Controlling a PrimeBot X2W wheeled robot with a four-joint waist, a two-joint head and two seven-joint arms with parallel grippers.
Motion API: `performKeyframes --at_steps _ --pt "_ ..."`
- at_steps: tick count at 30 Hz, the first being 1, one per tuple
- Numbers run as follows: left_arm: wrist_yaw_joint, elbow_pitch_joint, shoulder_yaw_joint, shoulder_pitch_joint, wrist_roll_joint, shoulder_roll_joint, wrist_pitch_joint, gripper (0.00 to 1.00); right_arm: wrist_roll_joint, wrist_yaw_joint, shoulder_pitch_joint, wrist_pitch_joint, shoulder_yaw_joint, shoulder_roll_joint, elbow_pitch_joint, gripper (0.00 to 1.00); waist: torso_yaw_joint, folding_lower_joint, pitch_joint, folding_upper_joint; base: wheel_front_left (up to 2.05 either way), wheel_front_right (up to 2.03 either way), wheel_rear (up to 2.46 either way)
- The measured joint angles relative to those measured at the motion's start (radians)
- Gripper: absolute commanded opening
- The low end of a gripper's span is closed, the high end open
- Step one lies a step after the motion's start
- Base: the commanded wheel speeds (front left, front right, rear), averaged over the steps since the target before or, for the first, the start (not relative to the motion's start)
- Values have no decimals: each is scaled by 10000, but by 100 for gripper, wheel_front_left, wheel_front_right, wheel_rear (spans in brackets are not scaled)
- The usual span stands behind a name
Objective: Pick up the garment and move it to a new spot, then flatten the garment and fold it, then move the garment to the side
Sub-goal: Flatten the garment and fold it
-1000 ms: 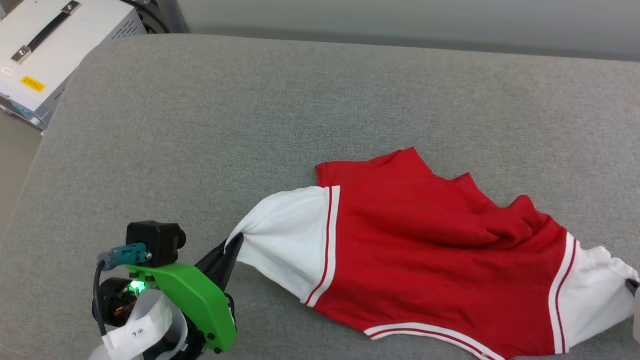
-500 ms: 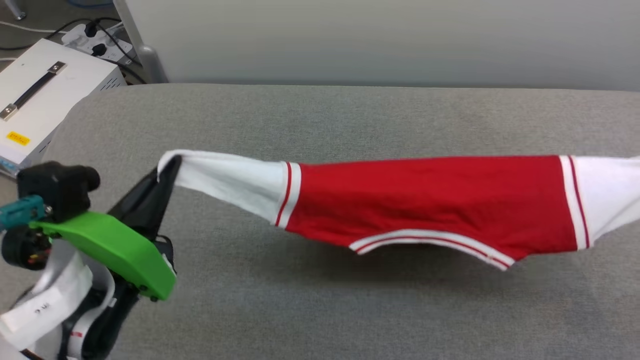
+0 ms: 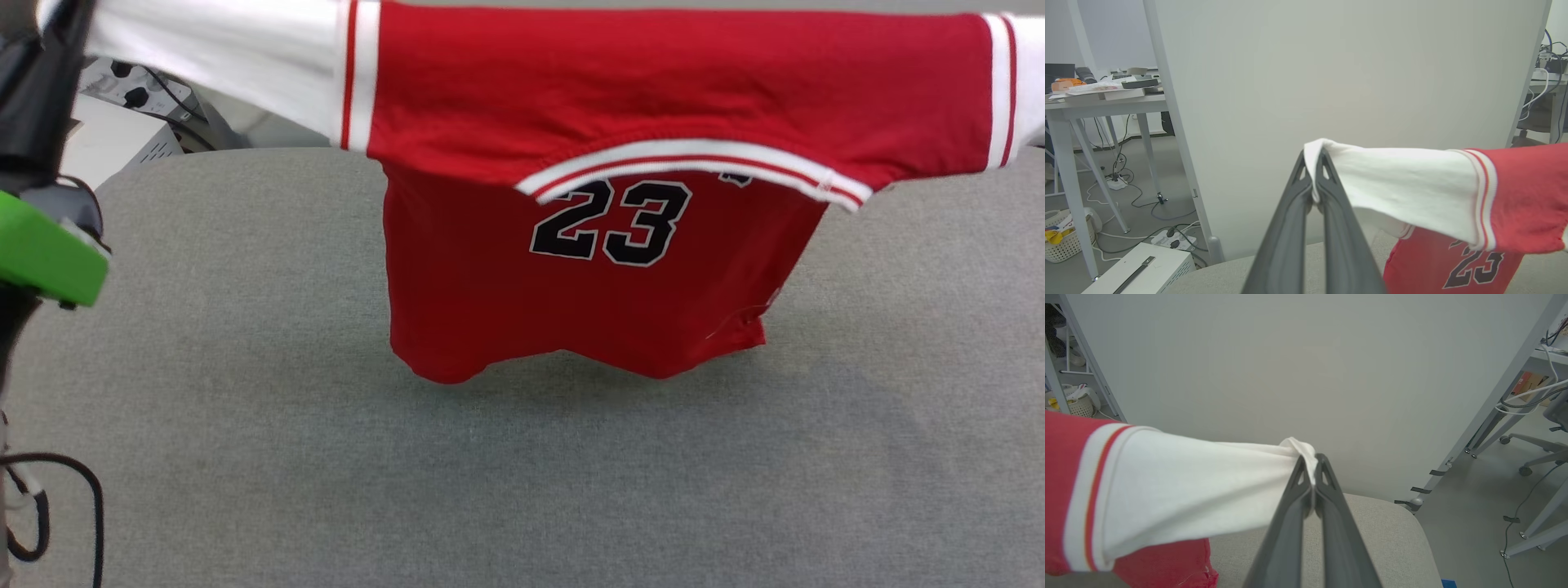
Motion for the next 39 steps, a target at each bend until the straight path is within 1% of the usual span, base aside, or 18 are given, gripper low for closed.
performKeyframes --at_steps 7,10,13,18,21,26,29,30,31,33,36,39 --pt "-125 840 111 -1613 -201 201 -21 0 -211 2 -1632 -851 518 -150 848 0 -76 0 446 0 0 0 0" --pt "-217 1315 121 -2398 -207 393 -67 0 -476 2 -2468 -1172 872 -240 1275 0 -123 0 786 0 0 0 0" --pt "-443 1837 4 -3266 -169 633 -140 0 -1124 10 -3367 -1666 1526 -623 1607 0 -169 0 1189 0 0 0 0" --pt "-679 2966 -307 -4952 121 903 -403 0 -1501 12 -5226 -2284 2063 -587 2656 0 -236 1 1992 0 0 0 0" --pt "-792 3831 -546 -6222 299 972 -769 0 -1877 13 -6453 -2683 2240 -447 3352 0 -265 1 2541 0 0 0 0" --pt "-892 5522 -1012 -8480 905 888 -1666 0 -2746 17 -8436 -3672 2435 -128 4767 0 -281 2 3546 0 0 0 0" --pt "-926 6541 -1177 -9623 1227 612 -2460 0 -3198 19 -9407 -4558 2265 297 5651 0 -276 2 4125 0 0 0 0" --pt "-936 6949 -1187 -9958 1235 420 -2838 0 -3327 19 -9706 -4947 2094 516 5988 0 -268 2 4326 -1 0 0 0" --pt "-940 7352 -1214 -10212 1223 240 -3114 0 -3538 17 -9937 -5296 1988 698 6263 0 -258 2 4512 0 0 0 0" --pt "-982 8044 -1377 -10461 1319 61 -3588 0 -3885 17 -10192 -5806 1962 922 6744 0 -234 3 4827 0 0 0 0" --pt "-1028 8897 -1593 -10614 1411 -86 -4219 0 -4286 17 -10292 -6362 2021 1202 7365 0 -183 3 5251 0 0 0 0" --pt "-1068 9603 -1726 -10752 1413 -263 -4794 0 -4309 17 -10302 -6847 1835 1517 7883 0 -124 3 5591 0 0 0 0"
